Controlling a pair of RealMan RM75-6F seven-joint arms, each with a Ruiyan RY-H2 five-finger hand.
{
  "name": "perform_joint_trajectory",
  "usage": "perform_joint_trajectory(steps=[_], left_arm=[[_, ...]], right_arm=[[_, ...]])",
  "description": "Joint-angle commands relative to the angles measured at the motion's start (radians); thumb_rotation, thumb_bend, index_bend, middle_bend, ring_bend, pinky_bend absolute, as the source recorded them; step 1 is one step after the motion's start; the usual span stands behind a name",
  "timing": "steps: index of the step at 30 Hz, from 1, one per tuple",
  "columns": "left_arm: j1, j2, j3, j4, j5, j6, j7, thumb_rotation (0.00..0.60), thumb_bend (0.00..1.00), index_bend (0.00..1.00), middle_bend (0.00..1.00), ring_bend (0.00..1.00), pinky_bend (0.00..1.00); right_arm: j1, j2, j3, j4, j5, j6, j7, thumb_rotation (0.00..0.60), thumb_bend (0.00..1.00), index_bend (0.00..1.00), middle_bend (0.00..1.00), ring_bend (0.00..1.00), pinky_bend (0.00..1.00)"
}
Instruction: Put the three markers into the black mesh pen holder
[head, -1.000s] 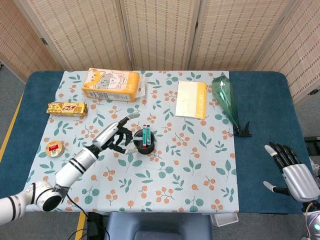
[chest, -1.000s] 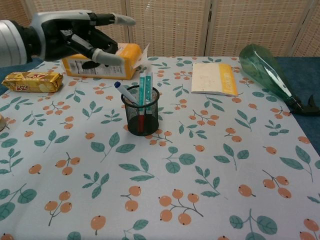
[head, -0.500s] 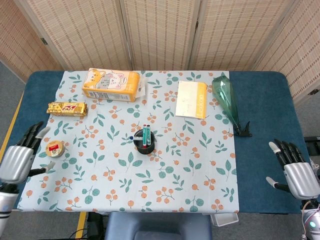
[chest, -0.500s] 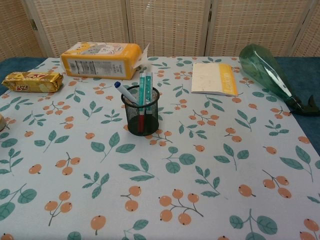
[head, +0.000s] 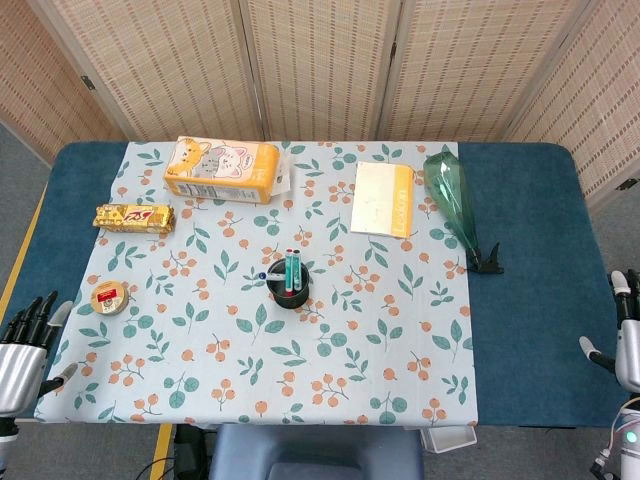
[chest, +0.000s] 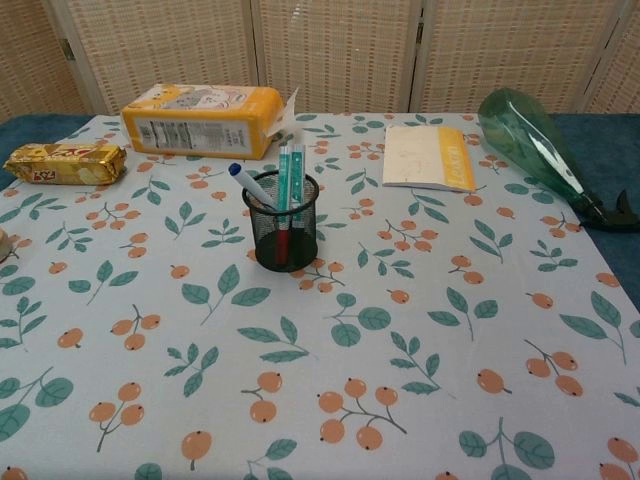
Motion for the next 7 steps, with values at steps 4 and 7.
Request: perform_joint_trajectory(steps=[4, 7], left_arm=[[-0.007, 0.0, 0.018, -0.008, 0.028, -0.01, -0.026, 0.6, 0.15, 0.0, 0.0, 0.0, 0.19], [-0.011, 0.003, 0.021, -0.014, 0.032, -0.023, -0.025, 0.6, 0.15, 0.0, 0.0, 0.0, 0.19]], right_arm=[[-0.019, 0.022, -0.029, -0.019, -0.064, 0.015, 0.041, 0.6, 0.15, 0.0, 0.0, 0.0, 0.0], [-0.022, 0.024, -0.031, -0.019, -0.076, 0.02, 0.049, 0.6, 0.15, 0.0, 0.0, 0.0, 0.0]])
